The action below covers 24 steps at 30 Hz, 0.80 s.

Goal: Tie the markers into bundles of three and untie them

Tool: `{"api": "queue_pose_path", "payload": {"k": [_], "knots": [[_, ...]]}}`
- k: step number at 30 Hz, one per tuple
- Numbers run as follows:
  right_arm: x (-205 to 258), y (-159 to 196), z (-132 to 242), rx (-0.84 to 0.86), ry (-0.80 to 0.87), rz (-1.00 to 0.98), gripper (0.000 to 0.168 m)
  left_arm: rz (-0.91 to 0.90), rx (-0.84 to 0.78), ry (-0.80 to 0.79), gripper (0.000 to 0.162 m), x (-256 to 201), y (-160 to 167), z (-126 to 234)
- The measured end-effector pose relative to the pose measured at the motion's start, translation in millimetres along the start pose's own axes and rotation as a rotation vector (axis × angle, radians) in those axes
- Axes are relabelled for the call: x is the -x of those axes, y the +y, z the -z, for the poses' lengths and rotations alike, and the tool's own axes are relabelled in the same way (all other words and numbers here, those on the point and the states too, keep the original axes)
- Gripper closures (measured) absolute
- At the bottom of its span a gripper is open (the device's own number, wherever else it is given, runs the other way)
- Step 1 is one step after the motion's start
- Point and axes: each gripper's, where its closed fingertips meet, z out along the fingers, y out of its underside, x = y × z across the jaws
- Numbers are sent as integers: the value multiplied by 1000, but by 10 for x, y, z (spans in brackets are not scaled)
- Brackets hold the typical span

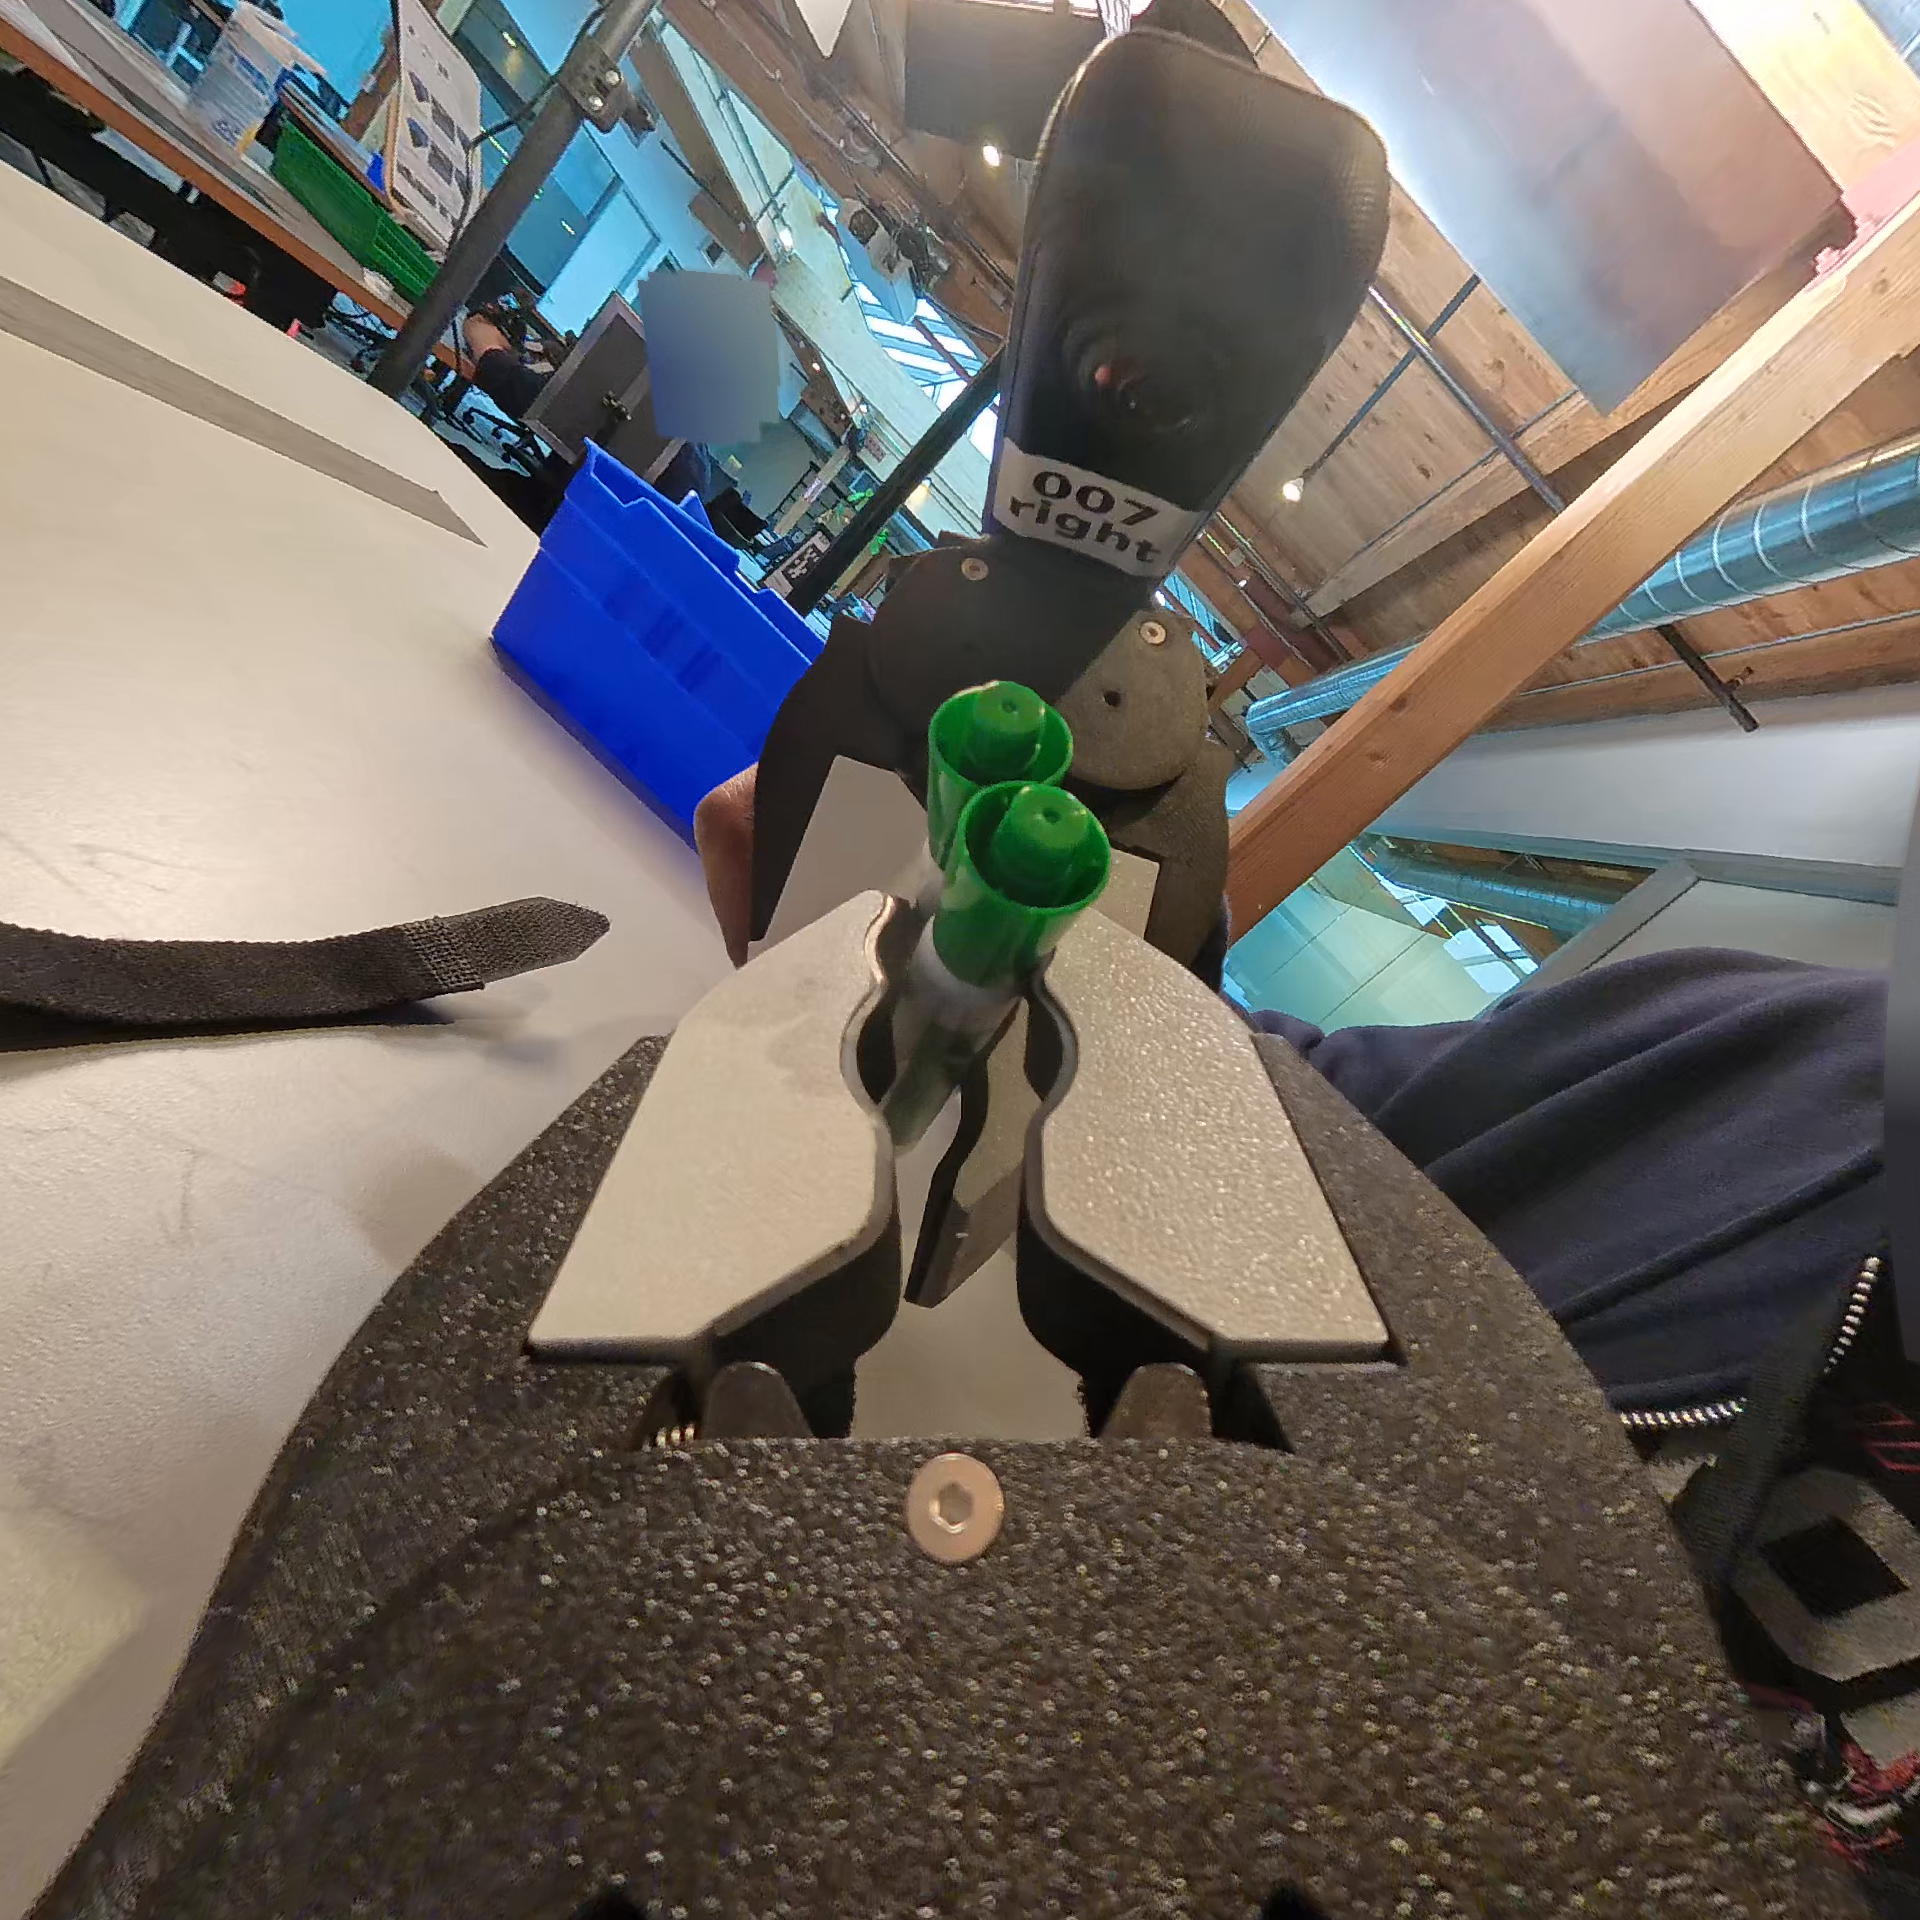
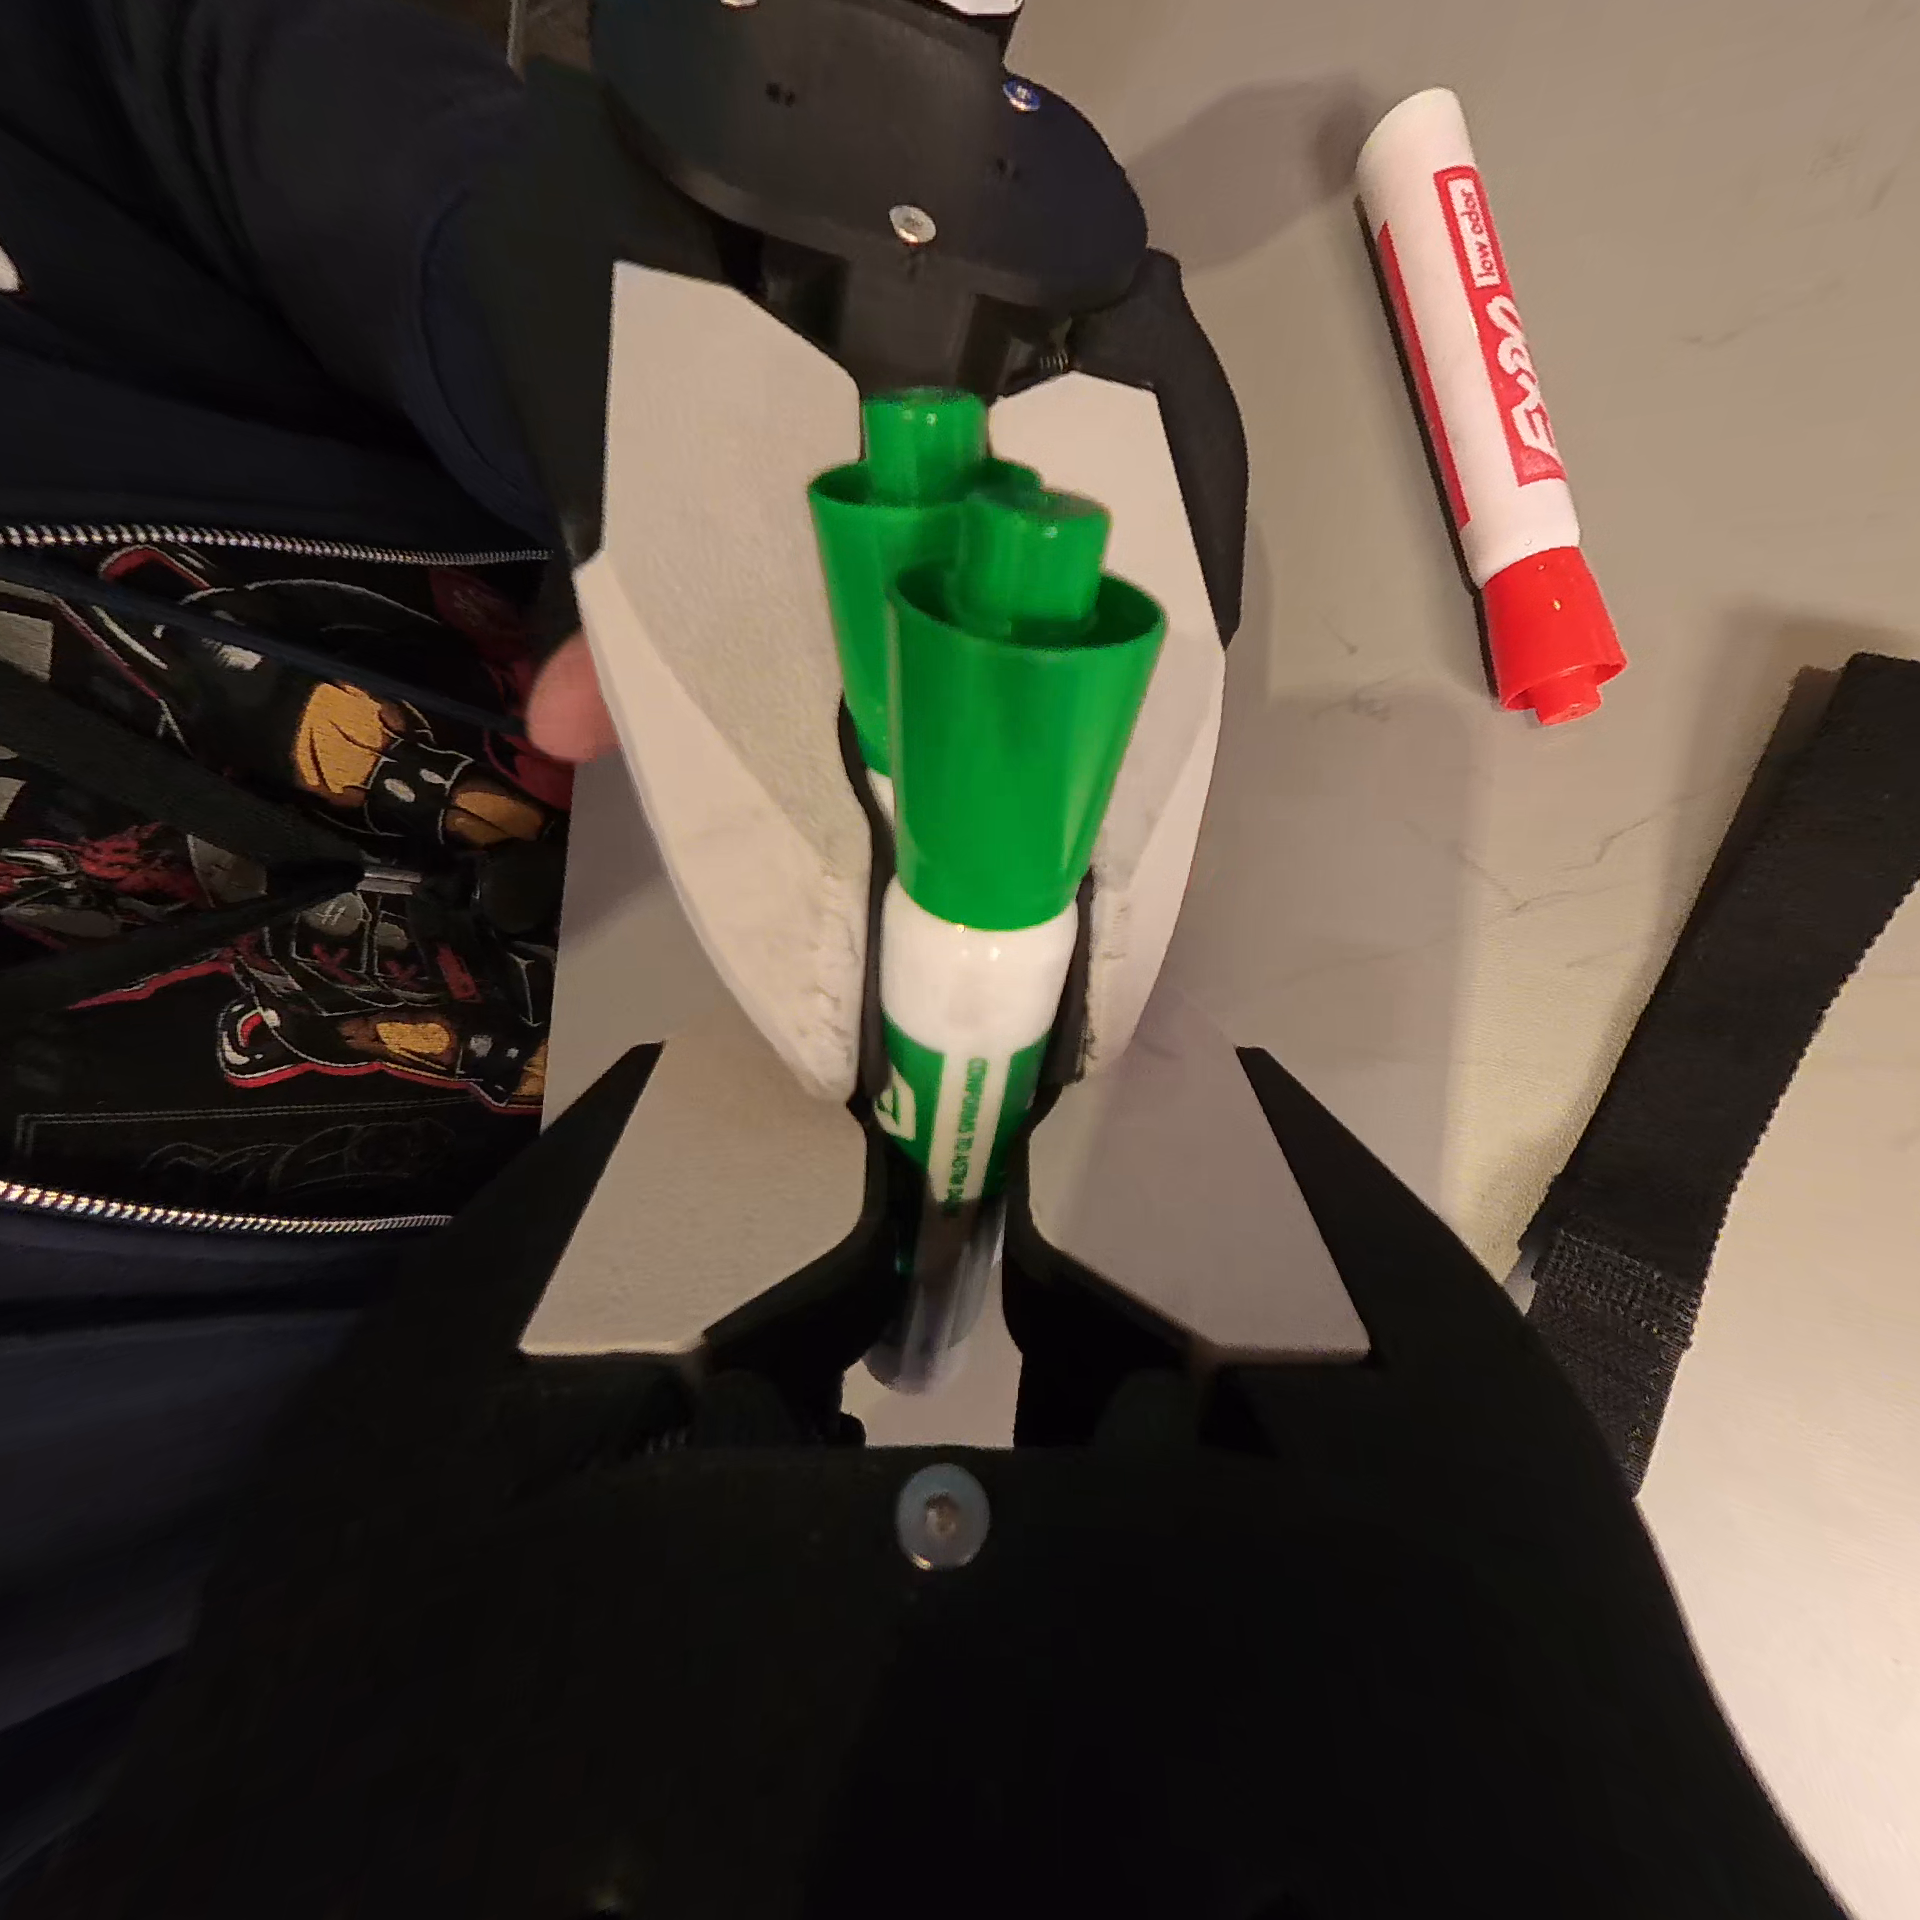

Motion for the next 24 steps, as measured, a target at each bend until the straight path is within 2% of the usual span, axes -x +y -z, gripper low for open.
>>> {"api": "queue_pose_path", "payload": {"k": [5, 9, 14, 19, 24], "knots": [[-67, 26, -7, 13, 35, -15, 147, 49, 2, -59, 142, 74, 4, -7], [-238, 49, 19, 26, 154, -20, 131, 242, -55, -121, 143, 240, 1, 39], [-303, 73, 8, 54, 217, -7, 127, 270, -76, -183, 144, 287, 14, 64], [-309, 160, -2, 129, 262, 24, 118, 370, -26, -128, 143, 259, 94, 15], [-330, 246, -29, 178, 268, -4, 120, 415, -47, -120, 141, 297, 140, -1]]}}
